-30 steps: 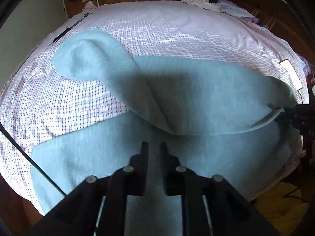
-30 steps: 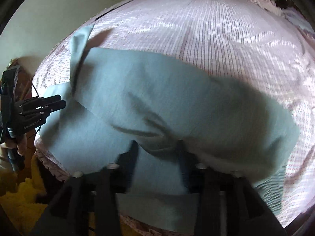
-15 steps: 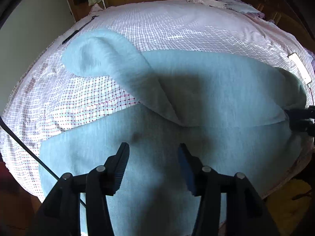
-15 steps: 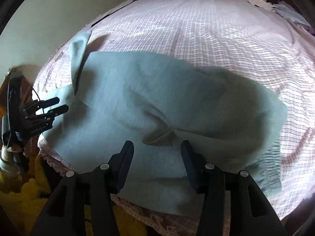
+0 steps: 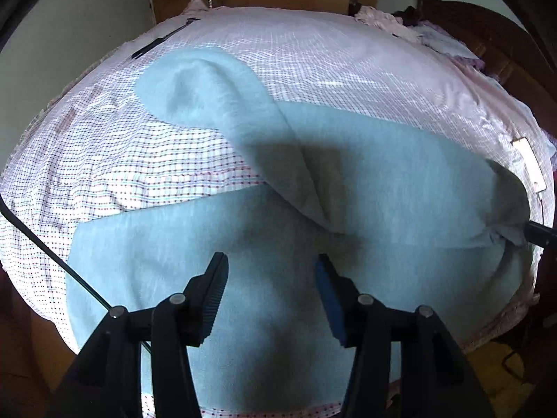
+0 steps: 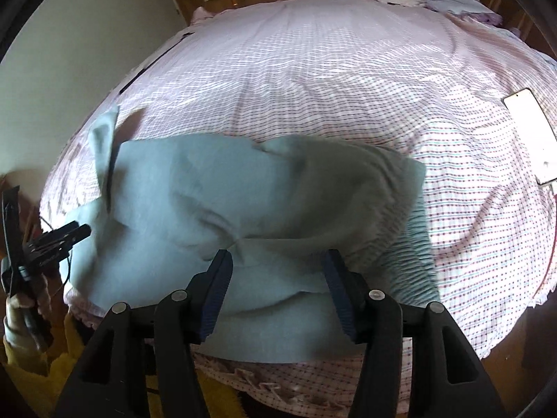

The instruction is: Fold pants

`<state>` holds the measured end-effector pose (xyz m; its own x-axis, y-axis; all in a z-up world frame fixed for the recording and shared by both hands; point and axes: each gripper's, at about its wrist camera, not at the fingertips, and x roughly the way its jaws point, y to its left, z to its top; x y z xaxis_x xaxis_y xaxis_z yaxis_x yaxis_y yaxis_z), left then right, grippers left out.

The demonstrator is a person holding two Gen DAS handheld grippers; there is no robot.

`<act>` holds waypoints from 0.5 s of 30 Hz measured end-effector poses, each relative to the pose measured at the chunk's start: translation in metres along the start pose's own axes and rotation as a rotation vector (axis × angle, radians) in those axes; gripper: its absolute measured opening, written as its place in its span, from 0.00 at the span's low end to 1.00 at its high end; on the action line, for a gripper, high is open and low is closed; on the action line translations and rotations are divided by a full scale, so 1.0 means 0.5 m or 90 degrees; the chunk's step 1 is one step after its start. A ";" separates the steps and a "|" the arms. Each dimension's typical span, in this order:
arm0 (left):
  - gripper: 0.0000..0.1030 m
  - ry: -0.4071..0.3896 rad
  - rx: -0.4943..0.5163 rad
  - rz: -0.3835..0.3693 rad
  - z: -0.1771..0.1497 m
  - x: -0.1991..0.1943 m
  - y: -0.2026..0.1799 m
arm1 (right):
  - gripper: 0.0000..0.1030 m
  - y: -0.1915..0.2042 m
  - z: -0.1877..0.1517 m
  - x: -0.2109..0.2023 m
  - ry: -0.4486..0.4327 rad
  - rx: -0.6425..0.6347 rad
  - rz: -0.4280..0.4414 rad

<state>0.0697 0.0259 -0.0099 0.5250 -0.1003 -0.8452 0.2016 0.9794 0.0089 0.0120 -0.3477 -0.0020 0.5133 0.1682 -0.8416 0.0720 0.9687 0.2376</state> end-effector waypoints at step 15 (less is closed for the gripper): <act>0.53 0.007 -0.054 -0.022 0.011 0.018 0.030 | 0.50 -0.060 -0.012 -0.005 0.003 0.103 -0.010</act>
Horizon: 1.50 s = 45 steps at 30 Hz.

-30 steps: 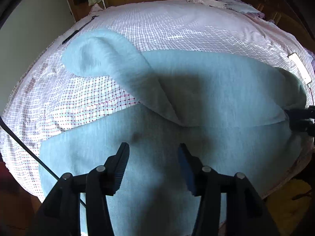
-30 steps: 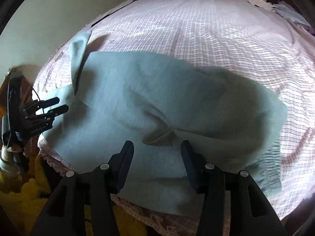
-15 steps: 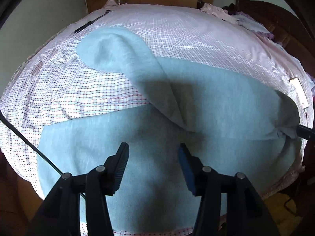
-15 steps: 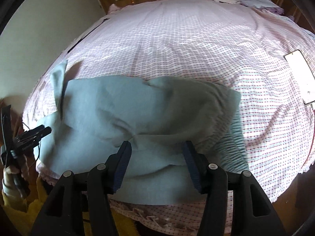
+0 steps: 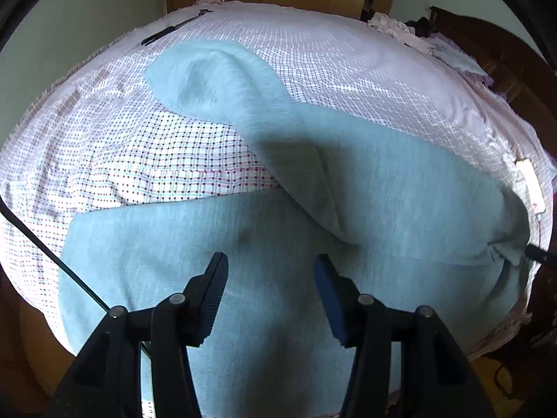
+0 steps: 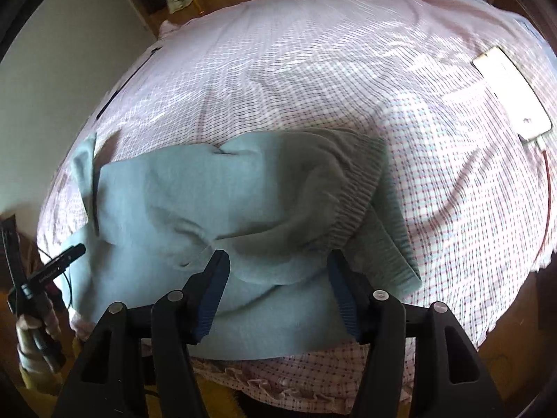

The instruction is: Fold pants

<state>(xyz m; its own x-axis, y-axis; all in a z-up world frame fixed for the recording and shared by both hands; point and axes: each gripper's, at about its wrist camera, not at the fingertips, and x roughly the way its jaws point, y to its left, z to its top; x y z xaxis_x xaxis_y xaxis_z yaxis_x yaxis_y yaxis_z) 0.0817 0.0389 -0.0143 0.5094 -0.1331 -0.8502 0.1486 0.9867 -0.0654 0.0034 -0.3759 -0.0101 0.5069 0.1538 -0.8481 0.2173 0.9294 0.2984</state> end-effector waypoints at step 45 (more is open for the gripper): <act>0.05 -0.056 -0.024 -0.116 0.060 -0.066 -0.040 | 0.03 -0.050 0.012 -0.027 -0.057 0.100 0.090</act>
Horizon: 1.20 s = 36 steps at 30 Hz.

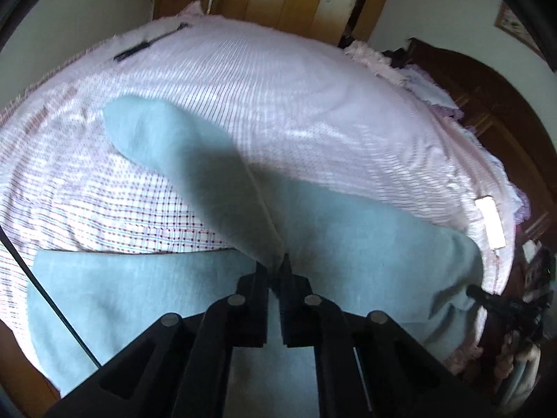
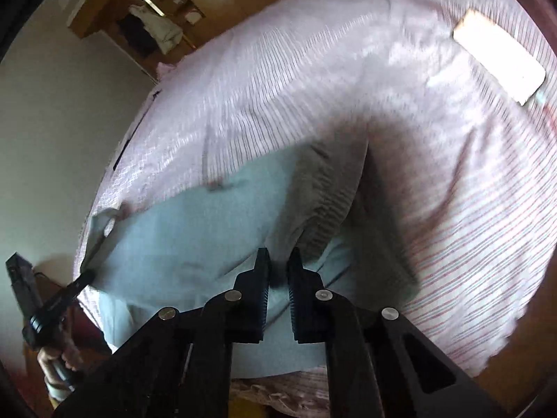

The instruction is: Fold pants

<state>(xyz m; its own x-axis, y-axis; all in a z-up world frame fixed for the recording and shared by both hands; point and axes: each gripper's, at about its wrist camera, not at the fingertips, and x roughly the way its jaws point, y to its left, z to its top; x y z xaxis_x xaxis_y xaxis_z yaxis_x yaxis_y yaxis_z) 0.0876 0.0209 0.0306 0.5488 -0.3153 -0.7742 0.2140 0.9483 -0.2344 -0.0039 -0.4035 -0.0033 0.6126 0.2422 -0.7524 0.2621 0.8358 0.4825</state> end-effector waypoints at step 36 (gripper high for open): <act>0.42 0.097 0.021 0.014 -0.140 -0.112 -0.002 | 0.31 0.044 -0.036 -0.049 -0.032 -0.229 -0.209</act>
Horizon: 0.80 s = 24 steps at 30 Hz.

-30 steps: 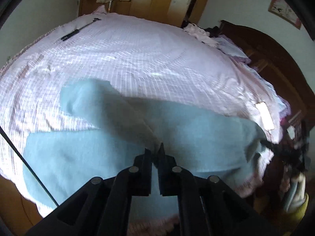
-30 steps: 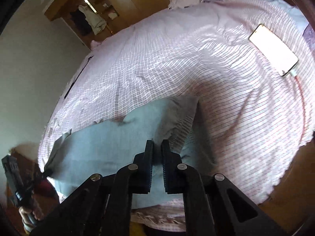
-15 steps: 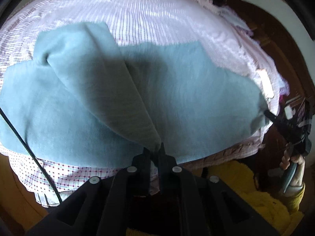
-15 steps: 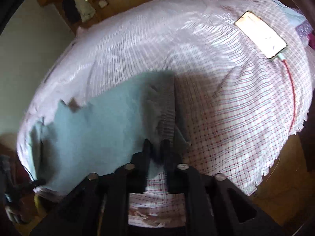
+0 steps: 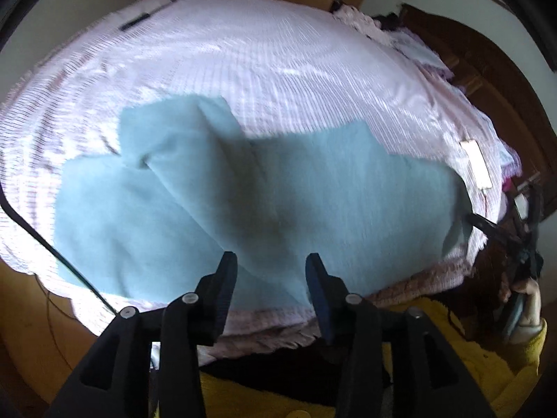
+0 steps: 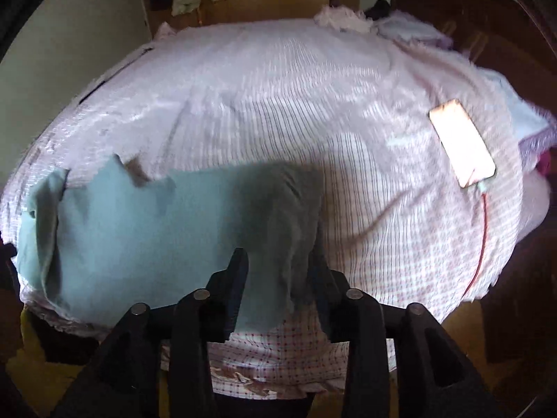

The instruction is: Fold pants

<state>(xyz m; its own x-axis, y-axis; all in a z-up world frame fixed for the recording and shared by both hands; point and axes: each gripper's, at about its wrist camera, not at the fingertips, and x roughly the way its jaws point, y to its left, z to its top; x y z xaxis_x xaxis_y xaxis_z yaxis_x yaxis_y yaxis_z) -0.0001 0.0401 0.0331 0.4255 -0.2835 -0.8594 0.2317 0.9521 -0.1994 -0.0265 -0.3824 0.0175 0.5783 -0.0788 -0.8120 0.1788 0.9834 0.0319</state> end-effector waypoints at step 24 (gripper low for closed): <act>0.43 -0.013 -0.014 0.152 0.225 0.214 0.002 | 0.32 0.170 0.016 0.193 0.076 -0.029 0.131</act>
<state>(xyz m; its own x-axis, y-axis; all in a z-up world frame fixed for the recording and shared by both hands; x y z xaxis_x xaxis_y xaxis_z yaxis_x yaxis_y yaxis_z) 0.1438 -0.0022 -0.0059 0.4836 -0.0518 -0.8737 0.1027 0.9947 -0.0022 0.0511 -0.3078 -0.0534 0.5008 0.1415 -0.8539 0.0288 0.9833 0.1798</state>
